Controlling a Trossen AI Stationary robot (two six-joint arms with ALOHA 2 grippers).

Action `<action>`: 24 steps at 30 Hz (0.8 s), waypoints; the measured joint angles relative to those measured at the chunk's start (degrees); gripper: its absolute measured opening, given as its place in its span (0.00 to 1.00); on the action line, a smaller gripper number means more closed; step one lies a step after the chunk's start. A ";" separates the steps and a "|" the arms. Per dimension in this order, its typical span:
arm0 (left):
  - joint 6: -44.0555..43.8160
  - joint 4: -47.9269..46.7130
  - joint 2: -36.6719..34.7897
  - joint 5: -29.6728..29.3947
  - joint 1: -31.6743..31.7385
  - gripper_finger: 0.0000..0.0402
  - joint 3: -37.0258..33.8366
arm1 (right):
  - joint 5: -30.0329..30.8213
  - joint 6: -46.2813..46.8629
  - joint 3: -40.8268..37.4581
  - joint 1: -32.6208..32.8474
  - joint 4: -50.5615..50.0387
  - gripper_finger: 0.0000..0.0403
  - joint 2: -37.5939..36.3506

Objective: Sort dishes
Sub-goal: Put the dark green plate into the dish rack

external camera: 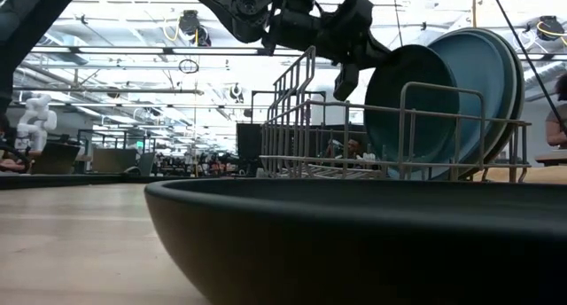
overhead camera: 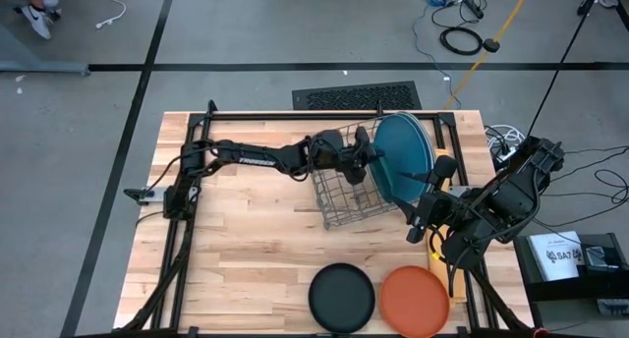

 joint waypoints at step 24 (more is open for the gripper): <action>-1.35 1.89 1.44 6.46 2.99 0.01 0.02 | 0.26 -0.02 0.00 0.00 0.35 0.61 -0.02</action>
